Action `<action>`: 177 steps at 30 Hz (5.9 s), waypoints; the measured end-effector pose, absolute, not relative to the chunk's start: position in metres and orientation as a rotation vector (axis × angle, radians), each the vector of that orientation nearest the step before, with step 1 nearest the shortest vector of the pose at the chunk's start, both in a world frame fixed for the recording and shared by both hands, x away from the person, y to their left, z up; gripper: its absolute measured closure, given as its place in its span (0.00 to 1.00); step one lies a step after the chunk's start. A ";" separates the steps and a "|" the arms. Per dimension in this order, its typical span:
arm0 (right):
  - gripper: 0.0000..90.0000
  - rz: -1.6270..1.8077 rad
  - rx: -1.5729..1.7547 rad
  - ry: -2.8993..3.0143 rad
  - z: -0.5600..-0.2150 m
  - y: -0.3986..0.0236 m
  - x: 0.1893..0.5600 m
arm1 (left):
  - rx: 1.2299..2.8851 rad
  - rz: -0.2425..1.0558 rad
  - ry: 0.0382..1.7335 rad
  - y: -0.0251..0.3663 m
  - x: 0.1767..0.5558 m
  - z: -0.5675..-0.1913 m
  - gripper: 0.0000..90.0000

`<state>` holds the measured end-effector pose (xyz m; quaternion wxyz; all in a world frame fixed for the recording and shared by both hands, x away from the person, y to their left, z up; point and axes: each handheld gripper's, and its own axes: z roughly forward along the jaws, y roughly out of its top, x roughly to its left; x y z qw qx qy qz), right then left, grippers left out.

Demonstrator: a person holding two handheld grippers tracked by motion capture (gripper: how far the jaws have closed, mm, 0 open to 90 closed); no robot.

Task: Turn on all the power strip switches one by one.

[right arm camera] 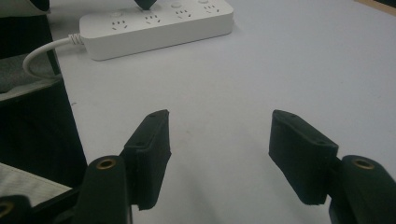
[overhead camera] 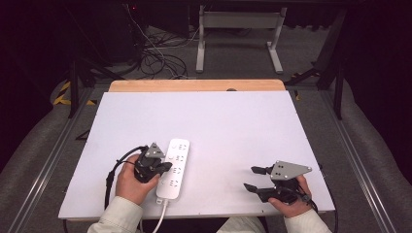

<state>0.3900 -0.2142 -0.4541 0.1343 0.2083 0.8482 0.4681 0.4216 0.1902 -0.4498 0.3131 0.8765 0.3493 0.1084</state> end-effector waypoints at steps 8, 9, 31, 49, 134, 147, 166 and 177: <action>0.43 1.356 0.601 2.462 -0.454 -0.213 0.390 | 2.338 0.312 0.920 0.187 0.421 -0.450 1.00; 0.43 1.357 0.600 2.462 -0.454 -0.213 0.390 | 2.338 0.312 0.920 0.187 0.421 -0.450 1.00; 0.43 1.358 0.592 2.456 -0.453 -0.214 0.389 | 2.209 0.336 0.921 0.194 0.416 -0.434 1.00; 0.43 1.357 0.600 2.462 -0.454 -0.213 0.390 | 2.188 0.356 0.916 0.198 0.421 -0.423 1.00; 0.43 1.349 0.591 2.492 -0.457 -0.208 0.388 | 2.213 0.356 0.989 0.187 0.452 -0.460 1.00; 0.43 1.346 0.595 2.491 -0.458 -0.209 0.390 | 2.125 0.378 0.961 0.189 0.443 -0.436 1.00; 0.43 1.345 0.597 2.491 -0.458 -0.210 0.390 | 2.111 0.397 1.004 0.191 0.475 -0.450 1.00; 0.43 1.344 0.595 2.491 -0.457 -0.210 0.390 | 2.114 0.379 1.015 0.189 0.485 -0.455 1.00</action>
